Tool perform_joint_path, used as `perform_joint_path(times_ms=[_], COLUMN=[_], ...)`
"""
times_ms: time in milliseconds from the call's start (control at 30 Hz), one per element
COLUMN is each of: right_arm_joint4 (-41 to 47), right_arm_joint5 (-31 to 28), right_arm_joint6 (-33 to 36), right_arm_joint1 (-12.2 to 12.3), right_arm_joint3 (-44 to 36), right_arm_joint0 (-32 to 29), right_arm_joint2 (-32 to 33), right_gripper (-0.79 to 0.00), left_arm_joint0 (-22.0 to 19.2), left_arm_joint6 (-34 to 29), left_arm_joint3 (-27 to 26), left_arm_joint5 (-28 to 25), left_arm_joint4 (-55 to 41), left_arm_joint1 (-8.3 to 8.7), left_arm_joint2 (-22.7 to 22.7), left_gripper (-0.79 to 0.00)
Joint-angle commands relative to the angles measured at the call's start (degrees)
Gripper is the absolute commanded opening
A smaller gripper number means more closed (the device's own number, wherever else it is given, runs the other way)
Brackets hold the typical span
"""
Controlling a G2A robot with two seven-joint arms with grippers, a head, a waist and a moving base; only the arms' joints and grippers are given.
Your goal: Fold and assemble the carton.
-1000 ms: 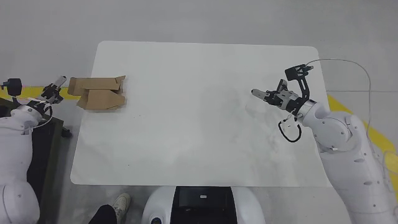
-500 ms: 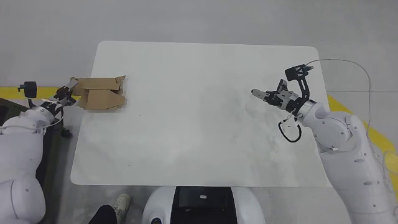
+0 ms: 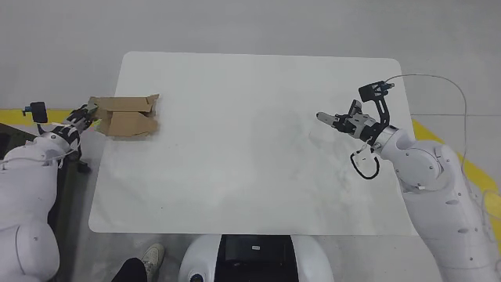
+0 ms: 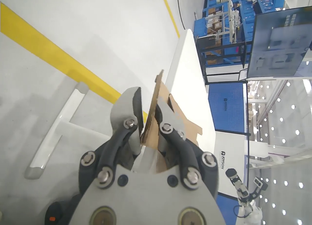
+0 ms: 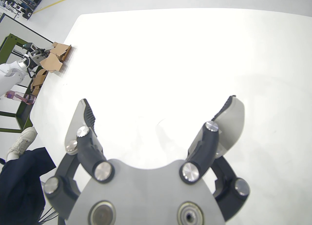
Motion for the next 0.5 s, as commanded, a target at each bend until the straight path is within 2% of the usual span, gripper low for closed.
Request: perform_joint_path(times_ms=[0, 267, 467], right_arm_joint4=[0.0, 0.0, 0.0], right_arm_joint5=[0.0, 0.0, 0.0], right_arm_joint6=[0.0, 0.0, 0.0], right_arm_joint1=[0.0, 0.0, 0.0], right_arm_joint3=[0.0, 0.0, 0.0], right_arm_joint0=[0.0, 0.0, 0.0], right_arm_joint2=[0.0, 0.0, 0.0], right_gripper=[0.0, 0.0, 0.0], left_arm_joint0=[-0.1, -1.8, -4.4], left_arm_joint6=[-1.2, -5.7, -5.4], left_arm_joint3=[-0.4, -2.7, -4.8], left_arm_joint5=[-0.5, -2.3, -2.6], left_arm_joint4=[-1.1, -5.1, -5.5], left_arm_joint1=[0.05, 0.16, -0.82], left_arm_joint2=[-0.1, -0.5, 1.4], left_gripper=[-0.785, -0.785, -0.785])
